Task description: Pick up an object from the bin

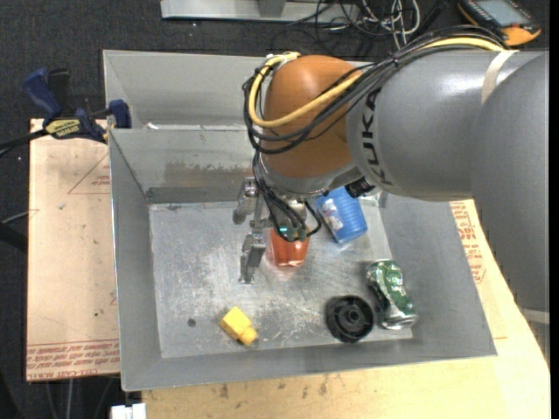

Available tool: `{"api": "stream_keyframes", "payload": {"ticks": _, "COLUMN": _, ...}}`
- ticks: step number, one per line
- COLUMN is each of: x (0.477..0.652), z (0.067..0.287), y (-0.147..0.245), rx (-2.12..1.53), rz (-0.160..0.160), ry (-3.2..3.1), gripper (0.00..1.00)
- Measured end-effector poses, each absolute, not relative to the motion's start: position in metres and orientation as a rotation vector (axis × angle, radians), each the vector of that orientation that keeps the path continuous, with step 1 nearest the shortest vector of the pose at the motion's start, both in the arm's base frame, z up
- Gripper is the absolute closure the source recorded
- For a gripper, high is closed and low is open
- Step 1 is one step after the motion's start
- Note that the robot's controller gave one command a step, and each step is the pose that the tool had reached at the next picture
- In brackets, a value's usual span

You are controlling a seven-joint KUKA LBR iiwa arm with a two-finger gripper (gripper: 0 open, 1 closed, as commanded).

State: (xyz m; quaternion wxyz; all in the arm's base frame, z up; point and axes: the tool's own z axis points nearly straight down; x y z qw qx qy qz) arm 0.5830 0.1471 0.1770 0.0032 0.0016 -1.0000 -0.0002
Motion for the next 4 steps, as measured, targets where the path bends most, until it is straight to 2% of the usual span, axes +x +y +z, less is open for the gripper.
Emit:
{"api": "stream_keyframes", "payload": {"ticks": 1, "x": 0.585, "z": 0.181, "y": 0.146, "rx": 0.001, "rz": -0.002, "ry": -3.142, "gripper": 0.0}}
{"api": "stream_keyframes", "payload": {"ticks": 2, "x": 0.579, "z": 0.17, "y": 0.101, "rx": 0.111, "rz": -0.003, "ry": -3.141, "gripper": 0.0}}
{"api": "stream_keyframes", "payload": {"ticks": 3, "x": 0.579, "z": 0.171, "y": 0.067, "rx": 0.366, "rz": 0.002, "ry": -3.12, "gripper": 0.0}}
{"api": "stream_keyframes", "payload": {"ticks": 4, "x": 0.612, "z": 0.075, "y": 0.002, "rx": 0.533, "rz": 0.0, "ry": -3.098, "gripper": 1.0}}
